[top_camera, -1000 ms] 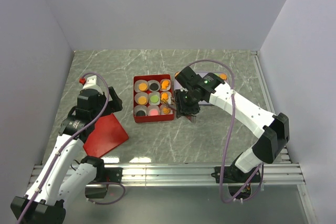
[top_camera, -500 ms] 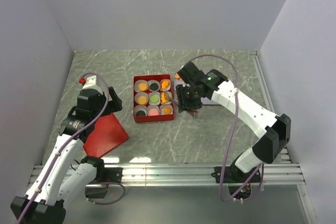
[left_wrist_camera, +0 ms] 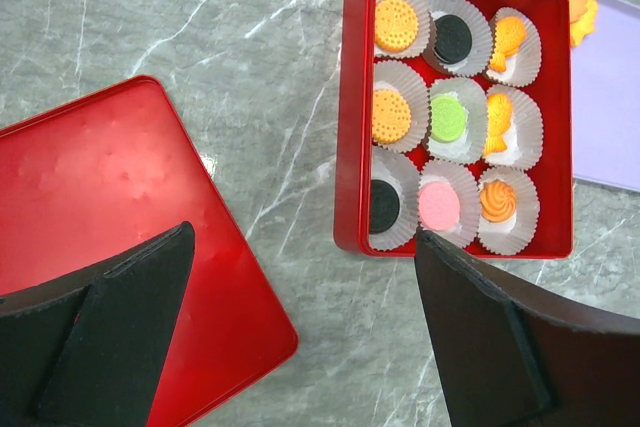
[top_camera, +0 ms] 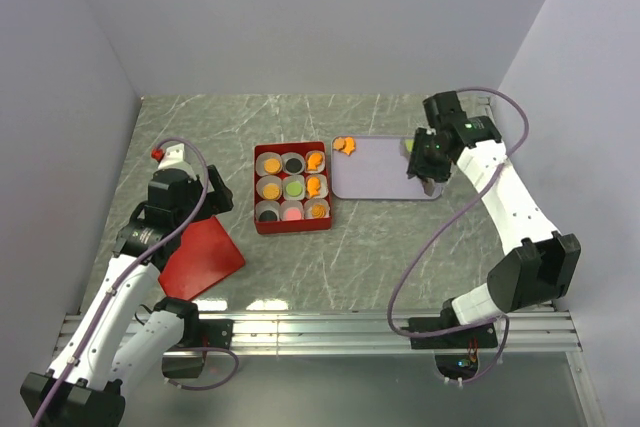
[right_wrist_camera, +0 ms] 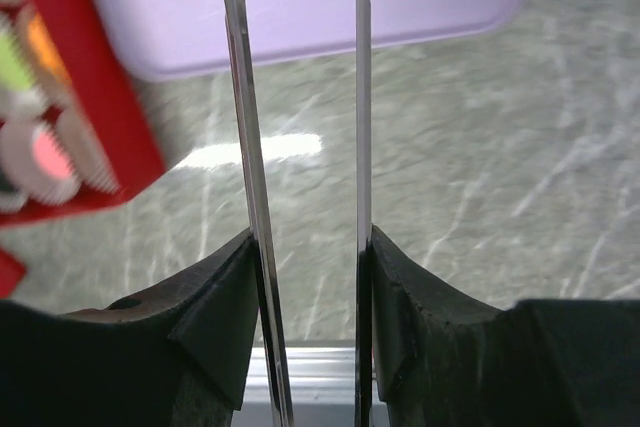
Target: Pack the cookies
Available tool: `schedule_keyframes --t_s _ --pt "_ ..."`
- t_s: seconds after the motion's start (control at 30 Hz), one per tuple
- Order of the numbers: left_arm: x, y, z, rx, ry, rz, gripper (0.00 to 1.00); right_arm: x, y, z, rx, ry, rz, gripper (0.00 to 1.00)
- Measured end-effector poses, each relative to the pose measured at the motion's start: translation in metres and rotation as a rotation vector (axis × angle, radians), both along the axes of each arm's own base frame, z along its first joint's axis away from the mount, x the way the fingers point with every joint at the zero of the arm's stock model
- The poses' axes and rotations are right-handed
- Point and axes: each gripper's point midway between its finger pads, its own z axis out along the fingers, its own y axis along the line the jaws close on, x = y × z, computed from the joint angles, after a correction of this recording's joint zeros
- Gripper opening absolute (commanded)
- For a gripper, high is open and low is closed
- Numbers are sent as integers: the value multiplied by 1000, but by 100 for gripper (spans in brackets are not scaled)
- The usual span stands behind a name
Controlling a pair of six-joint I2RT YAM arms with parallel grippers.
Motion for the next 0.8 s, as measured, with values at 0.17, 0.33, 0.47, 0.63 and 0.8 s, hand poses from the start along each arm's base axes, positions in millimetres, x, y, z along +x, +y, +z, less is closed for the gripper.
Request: schedule_keyframes --t_s 0.17,0.33,0.47,0.63,0.8 --pt "0 0 -1 1 4 -1 98 6 -43 -19 -11 33 -136 49" --pt "0 -1 -1 -1 5 -3 97 15 -85 -38 -29 43 -268 48" --pt "1 -1 -3 0 11 -4 98 11 -114 -71 -34 106 -367 47" --pt "1 -2 -4 -2 15 -10 97 -12 -118 -116 -39 213 -395 46" --pt "1 -2 -6 0 24 -10 97 -24 -116 -142 -41 262 -401 46"
